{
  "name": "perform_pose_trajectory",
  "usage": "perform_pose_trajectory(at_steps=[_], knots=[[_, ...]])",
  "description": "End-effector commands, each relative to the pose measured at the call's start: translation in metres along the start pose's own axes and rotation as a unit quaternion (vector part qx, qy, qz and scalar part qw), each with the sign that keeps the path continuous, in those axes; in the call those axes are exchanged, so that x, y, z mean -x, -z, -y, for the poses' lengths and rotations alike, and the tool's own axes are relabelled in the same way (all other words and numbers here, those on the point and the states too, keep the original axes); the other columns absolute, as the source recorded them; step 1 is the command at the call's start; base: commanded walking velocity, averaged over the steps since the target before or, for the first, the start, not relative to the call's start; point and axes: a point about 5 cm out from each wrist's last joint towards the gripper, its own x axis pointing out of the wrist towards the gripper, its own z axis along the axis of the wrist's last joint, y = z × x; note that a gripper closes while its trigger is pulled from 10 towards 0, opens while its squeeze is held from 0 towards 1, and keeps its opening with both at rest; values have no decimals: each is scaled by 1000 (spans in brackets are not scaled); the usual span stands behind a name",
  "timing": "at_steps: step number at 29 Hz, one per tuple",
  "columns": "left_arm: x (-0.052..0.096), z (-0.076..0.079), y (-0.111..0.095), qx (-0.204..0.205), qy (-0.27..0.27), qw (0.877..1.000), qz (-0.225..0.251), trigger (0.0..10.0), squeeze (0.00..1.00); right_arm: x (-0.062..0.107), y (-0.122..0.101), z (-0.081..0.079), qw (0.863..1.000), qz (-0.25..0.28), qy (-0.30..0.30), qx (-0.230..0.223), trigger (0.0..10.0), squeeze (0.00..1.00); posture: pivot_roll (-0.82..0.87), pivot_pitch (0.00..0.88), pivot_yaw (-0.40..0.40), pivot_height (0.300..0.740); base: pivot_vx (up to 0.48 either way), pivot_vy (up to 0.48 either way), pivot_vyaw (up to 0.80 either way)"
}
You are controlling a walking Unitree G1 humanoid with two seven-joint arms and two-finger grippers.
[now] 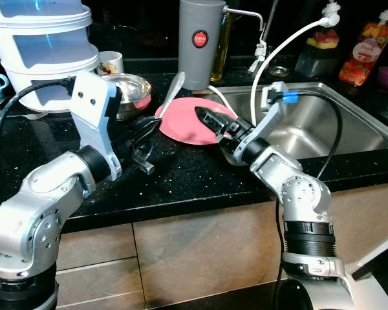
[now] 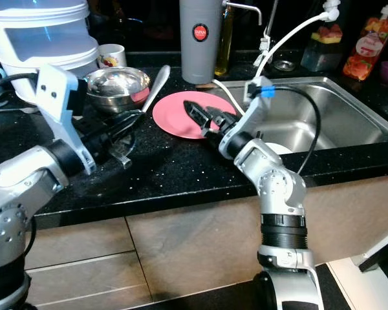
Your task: Kitchen organization
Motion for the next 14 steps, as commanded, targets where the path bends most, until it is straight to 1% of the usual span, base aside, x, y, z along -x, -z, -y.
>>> perform_pose_trajectory(at_steps=[1,2,3,5,6,7,8,9,10,12,13,14], knots=[[1,2,7,-2,9,1000,-11,0,0,0,-8,-11,999,16,-29,-18,10000,1000,-21,76,-39,740,0,0,0],[1,2,7,-2,9,1000,-11,0,0,0,-8,-11,999,16,-29,-18,10000,1000,-21,76,-39,740,0,0,0],[2,3,9,3,14,1000,-9,0,0,1,-9,-18,998,19,-49,-25,10000,1000,-24,76,-40,740,0,0,0],[2,7,10,29,36,999,7,0,0,2,-9,-34,995,10,-94,-18,10000,1000,-30,78,-38,740,0,0,0],[2,7,10,29,36,999,7,0,0,2,-9,-34,995,10,-94,-18,10000,1000,-30,78,-38,740,0,0,0],[3,9,11,37,47,998,15,0,0,3,-8,-40,994,6,-108,-14,10000,1000,-31,78,-36,740,0,0,0],[3,9,11,37,47,998,15,0,0,3,-8,-40,994,6,-108,-14,10000,1000,-31,78,-36,740,0,0,0],[3,11,12,46,58,997,22,0,0,3,-7,-44,993,2,-117,-7,10000,0,-31,78,-37,740,0,0,0],[3,11,12,46,58,997,22,0,0,3,-7,-44,993,2,-117,-7,10000,0,-31,78,-37,740,0,0,0],[4,14,15,60,78,995,32,0,0,4,-6,-52,992,-3,-128,8,10000,0,-33,77,-37,740,0,0,0],[4,14,15,60,78,995,32,0,0,4,-6,-52,992,-3,-128,8,10000,0,-33,77,-37,740,0,0,0],[3,15,16,62,82,994,34,0,0,4,-5,-55,991,-8,-134,21,10000,0,-33,77,-37,740,0,0,0]])
